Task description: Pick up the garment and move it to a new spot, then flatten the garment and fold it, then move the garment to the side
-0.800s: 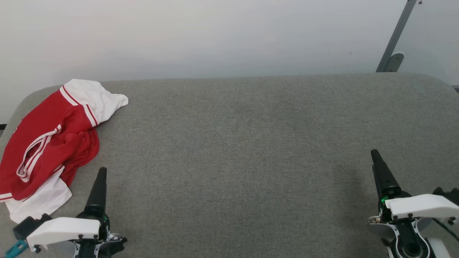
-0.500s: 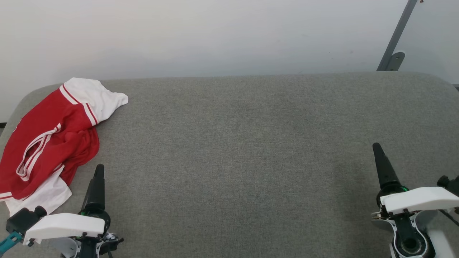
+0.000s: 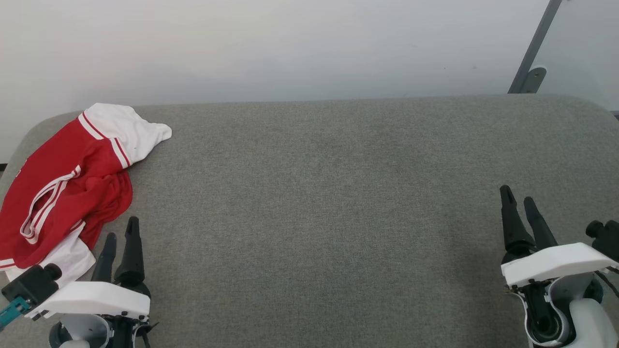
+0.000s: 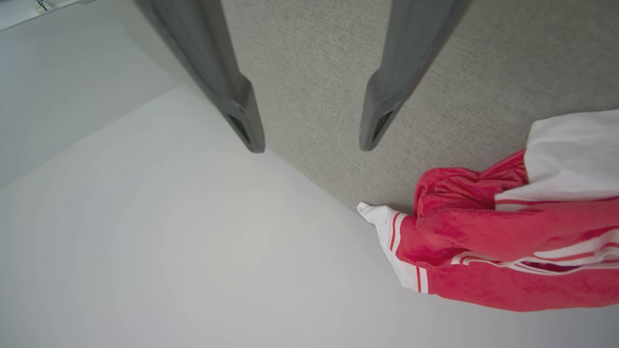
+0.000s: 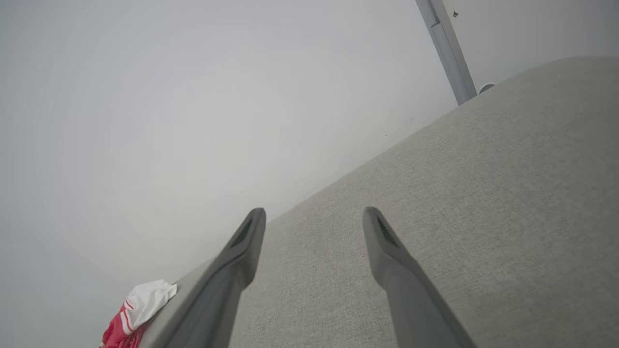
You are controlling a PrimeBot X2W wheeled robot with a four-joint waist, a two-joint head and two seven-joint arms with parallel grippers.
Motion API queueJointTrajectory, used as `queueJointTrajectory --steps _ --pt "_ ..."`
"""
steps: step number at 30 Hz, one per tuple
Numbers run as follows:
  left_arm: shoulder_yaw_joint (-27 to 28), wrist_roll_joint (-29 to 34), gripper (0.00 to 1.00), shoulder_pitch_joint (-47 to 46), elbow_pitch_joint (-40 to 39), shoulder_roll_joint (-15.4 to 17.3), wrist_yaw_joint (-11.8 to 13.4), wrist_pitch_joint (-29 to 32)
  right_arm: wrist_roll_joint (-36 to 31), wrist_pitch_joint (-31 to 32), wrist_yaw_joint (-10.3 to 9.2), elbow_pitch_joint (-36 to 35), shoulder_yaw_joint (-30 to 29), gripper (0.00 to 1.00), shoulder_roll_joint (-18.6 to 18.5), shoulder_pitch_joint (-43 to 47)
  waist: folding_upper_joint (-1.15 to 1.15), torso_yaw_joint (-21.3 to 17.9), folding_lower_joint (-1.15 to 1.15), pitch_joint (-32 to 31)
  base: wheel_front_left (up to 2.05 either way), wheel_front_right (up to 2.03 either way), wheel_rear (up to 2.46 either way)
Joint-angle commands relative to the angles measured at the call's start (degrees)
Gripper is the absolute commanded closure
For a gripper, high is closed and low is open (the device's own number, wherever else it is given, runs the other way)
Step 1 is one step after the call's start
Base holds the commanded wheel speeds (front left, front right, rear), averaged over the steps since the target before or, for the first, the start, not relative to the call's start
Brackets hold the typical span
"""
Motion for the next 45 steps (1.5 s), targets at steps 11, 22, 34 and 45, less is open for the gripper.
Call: queueJointTrajectory --steps 11,22,34,45 --pt "-0.76 11.29 0.00 -1.50 -0.87 2.25 0.26 -2.68 -14.70 -2.68 0.10 0.95 -0.20 0.00 0.37 -2.87 0.00 -0.33 0.00 0.38 0.00 0.00 0.00" --pt "-1.39 17.72 0.00 -0.97 -0.38 3.40 -0.19 -4.30 -22.42 -4.39 0.11 1.46 -0.42 0.00 0.25 -3.38 0.00 -0.67 0.00 0.18 0.00 0.00 0.00" --pt "-1.67 23.66 0.00 -0.98 0.97 4.10 -0.97 -6.08 -28.58 -6.21 0.12 1.75 0.01 0.00 0.43 -4.18 0.00 -0.77 0.00 0.73 0.00 0.00 0.00" --pt "-2.66 24.80 0.00 -1.28 2.79 4.70 -1.62 -7.56 -31.21 -7.69 0.12 1.34 -0.07 0.00 0.75 -4.58 0.00 -0.46 0.00 0.97 0.00 0.00 0.00"
